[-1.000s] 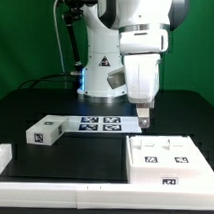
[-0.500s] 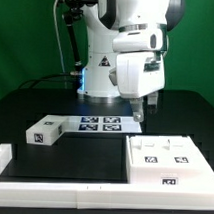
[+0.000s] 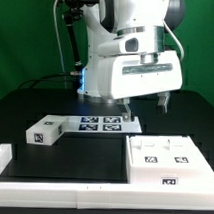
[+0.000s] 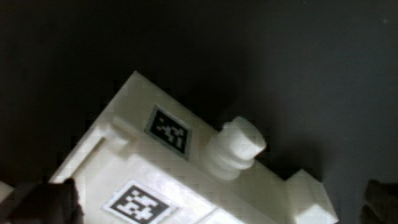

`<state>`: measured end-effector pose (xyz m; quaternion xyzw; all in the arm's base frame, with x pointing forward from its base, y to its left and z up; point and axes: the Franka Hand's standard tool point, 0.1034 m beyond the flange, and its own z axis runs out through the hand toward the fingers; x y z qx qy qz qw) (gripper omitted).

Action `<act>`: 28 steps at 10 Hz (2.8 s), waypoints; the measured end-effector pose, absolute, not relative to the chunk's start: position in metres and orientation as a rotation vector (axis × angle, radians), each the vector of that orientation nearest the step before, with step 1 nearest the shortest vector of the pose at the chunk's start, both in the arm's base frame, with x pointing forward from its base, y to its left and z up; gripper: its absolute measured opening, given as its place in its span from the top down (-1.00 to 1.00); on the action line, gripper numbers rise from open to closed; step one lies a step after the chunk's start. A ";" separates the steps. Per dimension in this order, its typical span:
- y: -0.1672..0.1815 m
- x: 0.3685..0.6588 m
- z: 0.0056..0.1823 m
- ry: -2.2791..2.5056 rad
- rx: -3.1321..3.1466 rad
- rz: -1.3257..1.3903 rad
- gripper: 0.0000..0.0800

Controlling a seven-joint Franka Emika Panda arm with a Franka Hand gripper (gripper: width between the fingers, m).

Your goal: Assemble cabinet

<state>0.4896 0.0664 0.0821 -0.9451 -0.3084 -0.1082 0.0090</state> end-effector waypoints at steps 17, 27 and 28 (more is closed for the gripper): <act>0.089 0.494 0.034 -0.019 -3.008 -0.238 -0.99; 0.089 0.502 0.006 -0.007 -2.998 -0.244 -0.35; 0.088 0.503 0.006 -0.015 -2.998 -0.249 -0.35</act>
Offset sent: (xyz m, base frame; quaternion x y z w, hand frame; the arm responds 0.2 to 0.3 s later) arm 0.0000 0.0000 0.0000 0.0000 0.0000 0.1938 0.9810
